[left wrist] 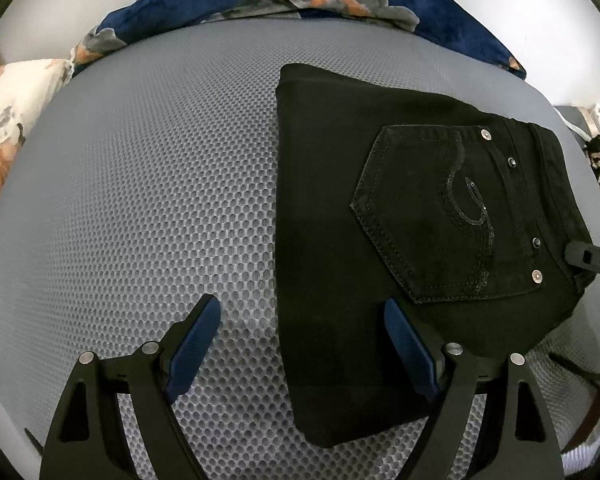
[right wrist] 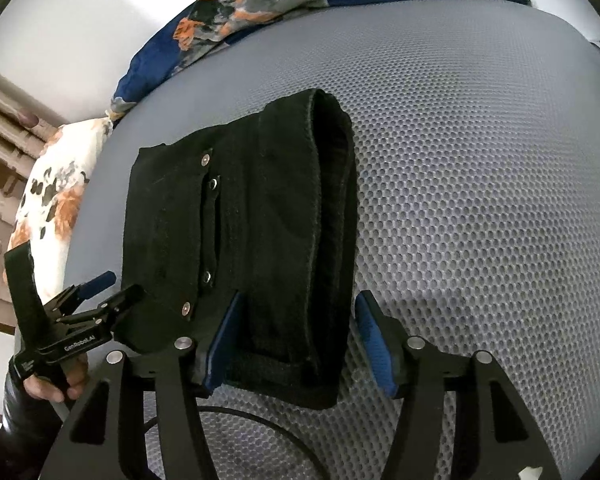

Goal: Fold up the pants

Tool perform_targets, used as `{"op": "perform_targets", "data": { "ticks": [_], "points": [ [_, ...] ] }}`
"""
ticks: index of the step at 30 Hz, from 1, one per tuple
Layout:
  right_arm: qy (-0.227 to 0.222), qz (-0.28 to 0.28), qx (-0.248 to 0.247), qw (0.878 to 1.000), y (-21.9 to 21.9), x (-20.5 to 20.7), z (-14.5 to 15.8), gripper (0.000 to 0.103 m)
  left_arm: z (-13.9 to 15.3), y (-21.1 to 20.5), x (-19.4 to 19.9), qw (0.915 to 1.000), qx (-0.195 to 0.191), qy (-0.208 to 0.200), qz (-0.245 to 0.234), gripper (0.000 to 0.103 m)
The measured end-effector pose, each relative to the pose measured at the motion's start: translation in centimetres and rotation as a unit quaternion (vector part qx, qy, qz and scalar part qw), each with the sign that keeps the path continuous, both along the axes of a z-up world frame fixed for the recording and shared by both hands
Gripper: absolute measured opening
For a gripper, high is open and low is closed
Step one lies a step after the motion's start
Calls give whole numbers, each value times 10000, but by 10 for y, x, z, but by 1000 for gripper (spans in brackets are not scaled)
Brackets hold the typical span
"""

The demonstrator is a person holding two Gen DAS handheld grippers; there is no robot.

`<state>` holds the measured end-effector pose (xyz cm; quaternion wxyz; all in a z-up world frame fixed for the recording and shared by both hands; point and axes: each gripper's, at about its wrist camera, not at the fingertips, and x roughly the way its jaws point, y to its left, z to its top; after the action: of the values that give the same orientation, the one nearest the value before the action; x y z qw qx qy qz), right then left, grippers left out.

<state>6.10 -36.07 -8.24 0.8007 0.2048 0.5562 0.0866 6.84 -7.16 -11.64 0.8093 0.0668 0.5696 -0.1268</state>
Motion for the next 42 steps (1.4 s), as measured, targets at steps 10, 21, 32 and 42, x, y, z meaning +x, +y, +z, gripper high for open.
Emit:
{"op": "perform_targets", "data": {
  "ticks": [10, 21, 32, 42],
  "points": [
    [159, 159, 313, 9993, -11, 13, -11, 57, 1, 1, 7, 9999, -61, 103, -15, 84],
    [154, 327, 466, 9983, -17, 21, -20, 61, -3, 3, 16, 9995, -191, 223, 70, 84],
    [124, 582, 821, 9948, -23, 31, -26, 64, -5, 17, 22, 9980, -440, 416, 177, 84],
    [120, 1069, 997, 9892, -20, 35, -26, 78, -6, 18, 27, 9965, -629, 532, 138, 82]
  ]
}}
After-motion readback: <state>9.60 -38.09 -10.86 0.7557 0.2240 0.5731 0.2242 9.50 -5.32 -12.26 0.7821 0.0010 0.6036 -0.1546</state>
